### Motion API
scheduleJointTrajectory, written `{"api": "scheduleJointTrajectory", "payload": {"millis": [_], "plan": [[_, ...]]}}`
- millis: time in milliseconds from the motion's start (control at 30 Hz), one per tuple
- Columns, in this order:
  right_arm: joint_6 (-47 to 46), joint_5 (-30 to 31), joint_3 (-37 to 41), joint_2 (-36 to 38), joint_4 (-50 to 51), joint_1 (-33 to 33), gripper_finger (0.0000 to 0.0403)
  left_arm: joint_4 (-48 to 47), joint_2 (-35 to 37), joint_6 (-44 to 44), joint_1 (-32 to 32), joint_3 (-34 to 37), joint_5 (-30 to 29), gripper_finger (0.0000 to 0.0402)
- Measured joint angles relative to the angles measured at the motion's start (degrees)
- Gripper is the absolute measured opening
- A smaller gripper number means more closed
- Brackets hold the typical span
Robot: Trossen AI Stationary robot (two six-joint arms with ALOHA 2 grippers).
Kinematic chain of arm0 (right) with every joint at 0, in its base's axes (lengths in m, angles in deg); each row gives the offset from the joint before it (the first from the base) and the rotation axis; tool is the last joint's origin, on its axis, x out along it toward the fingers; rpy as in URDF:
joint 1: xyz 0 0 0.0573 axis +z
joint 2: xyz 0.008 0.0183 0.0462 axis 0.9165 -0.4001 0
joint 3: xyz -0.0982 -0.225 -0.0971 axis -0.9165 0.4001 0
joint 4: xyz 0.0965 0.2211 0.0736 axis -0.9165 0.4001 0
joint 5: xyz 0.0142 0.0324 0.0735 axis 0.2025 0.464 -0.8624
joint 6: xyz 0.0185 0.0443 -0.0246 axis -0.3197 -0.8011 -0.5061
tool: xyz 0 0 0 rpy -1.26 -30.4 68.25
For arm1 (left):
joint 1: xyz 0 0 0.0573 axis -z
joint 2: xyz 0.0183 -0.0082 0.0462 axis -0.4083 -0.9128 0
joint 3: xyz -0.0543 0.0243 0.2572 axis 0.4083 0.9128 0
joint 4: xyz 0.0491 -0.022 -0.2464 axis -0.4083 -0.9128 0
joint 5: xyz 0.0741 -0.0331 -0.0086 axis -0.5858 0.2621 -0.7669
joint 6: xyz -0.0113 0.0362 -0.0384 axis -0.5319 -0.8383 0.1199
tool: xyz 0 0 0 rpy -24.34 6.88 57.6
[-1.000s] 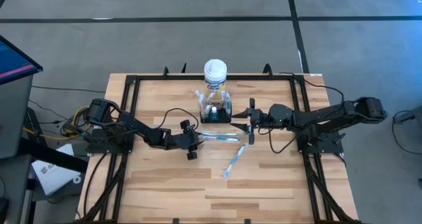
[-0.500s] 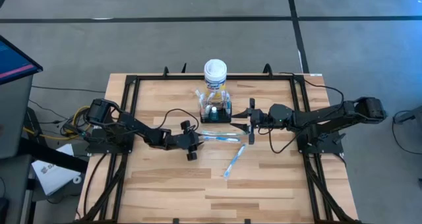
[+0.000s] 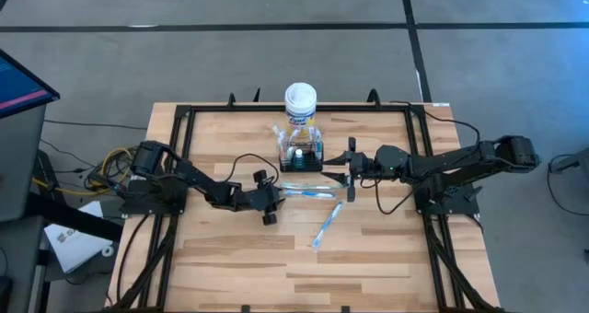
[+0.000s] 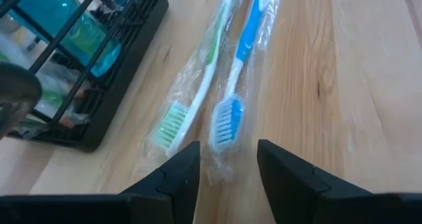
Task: Pick & Place toothbrushing station
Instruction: Put the blue toothbrush into the black wire organizer
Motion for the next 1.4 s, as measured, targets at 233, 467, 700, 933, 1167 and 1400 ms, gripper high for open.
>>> {"api": "scheduleJointTrajectory", "payload": {"millis": [233, 467, 700, 933, 1167, 1400], "plan": [[0.0, 0.0, 0.0, 0.0, 0.0, 0.0, 0.0131, 0.6, 0.6, -1.8, -0.4, 0.1, 1.0, 0.0145], [0.0, 0.0, 0.0, 0.0, 0.1, 0.0, 0.0131, 0.0, 0.6, -1.7, 0.5, 0.1, 0.6, 0.0116], [0.0, 0.0, 0.0, 0.0, 0.1, 0.0, 0.0131, -0.2, 0.6, -1.8, 0.9, 0.2, 0.6, 0.0079], [0.0, 0.0, 0.0, 0.0, 0.1, 0.0, 0.0131, -0.4, 0.6, -1.7, 0.9, 0.2, 0.7, 0.0030], [0.0, 0.0, 0.0, 0.0, 0.1, 0.0, 0.0131, -0.4, 0.6, -1.5, 1.2, 0.2, 0.6, 0.0003], [0.0, 0.0, 0.0, 0.0, 0.2, 0.0, 0.0131, -0.5, 1.2, -1.8, 2.9, 0.1, 0.5, 0.0001]]}}
